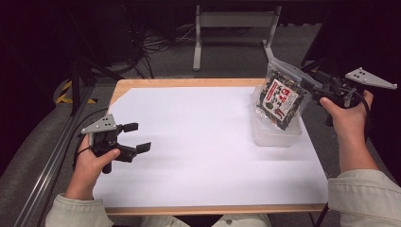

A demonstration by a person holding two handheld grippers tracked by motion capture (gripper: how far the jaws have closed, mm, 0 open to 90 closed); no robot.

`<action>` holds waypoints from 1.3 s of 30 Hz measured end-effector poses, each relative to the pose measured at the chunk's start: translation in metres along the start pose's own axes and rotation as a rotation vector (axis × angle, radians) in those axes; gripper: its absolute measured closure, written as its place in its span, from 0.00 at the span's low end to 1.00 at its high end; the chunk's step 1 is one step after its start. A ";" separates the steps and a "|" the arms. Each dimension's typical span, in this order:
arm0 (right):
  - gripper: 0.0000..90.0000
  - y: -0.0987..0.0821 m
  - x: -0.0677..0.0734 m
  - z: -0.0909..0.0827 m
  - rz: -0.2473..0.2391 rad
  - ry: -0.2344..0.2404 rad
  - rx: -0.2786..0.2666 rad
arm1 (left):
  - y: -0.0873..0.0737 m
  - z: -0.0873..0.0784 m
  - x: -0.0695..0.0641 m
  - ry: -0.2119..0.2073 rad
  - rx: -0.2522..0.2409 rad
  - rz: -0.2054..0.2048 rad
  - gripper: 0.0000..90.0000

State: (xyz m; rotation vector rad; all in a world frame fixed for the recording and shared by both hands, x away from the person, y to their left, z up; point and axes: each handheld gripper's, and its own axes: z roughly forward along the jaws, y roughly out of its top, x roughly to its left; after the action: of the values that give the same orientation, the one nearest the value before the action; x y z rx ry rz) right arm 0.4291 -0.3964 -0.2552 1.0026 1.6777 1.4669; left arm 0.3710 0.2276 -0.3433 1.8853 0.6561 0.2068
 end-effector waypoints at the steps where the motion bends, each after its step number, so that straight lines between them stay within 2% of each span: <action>1: 0.34 0.004 0.004 -0.001 -0.005 0.004 0.000 | 0.000 0.002 0.001 0.007 -0.006 0.001 0.09; 6: 0.34 0.021 0.029 -0.004 -0.035 0.055 -0.036 | 0.002 0.008 -0.003 0.020 -0.034 0.002 0.08; 11: 0.34 0.023 0.055 -0.003 -0.056 0.138 -0.017 | -0.005 0.008 -0.002 0.019 -0.031 -0.005 0.09; 13: 0.34 0.019 0.064 -0.002 -0.048 0.176 -0.009 | -0.010 0.008 -0.003 0.013 -0.030 -0.006 0.10; 15: 0.33 0.015 0.069 0.000 -0.034 0.200 -0.003 | -0.014 0.007 -0.004 0.025 -0.032 -0.003 0.10; 19: 0.33 0.009 0.076 0.000 -0.012 0.238 -0.002 | -0.018 0.004 -0.005 0.025 -0.046 -0.003 0.10; 20: 0.33 0.007 0.078 0.000 -0.006 0.251 -0.002 | -0.020 0.003 -0.005 0.023 -0.047 0.010 0.10; 23: 0.33 -0.001 0.086 0.001 0.006 0.356 0.007 | -0.025 0.002 -0.007 -0.018 -0.039 0.025 0.10; 27: 0.32 -0.014 0.099 0.000 -0.004 0.416 0.028 | -0.031 0.002 -0.009 -0.031 -0.043 0.013 0.09; 32: 0.30 -0.030 0.109 0.001 0.010 0.451 0.020 | -0.036 0.001 -0.008 -0.030 -0.054 -0.003 0.09; 39: 0.28 -0.062 0.117 0.007 0.000 0.464 0.026 | -0.043 0.006 -0.006 -0.033 -0.060 0.009 0.09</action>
State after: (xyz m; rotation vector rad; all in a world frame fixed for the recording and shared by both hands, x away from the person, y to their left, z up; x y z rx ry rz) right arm 0.3735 -0.2937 -0.3181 0.7064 2.0179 1.7786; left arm 0.3536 0.2306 -0.3838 1.8306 0.6127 0.1991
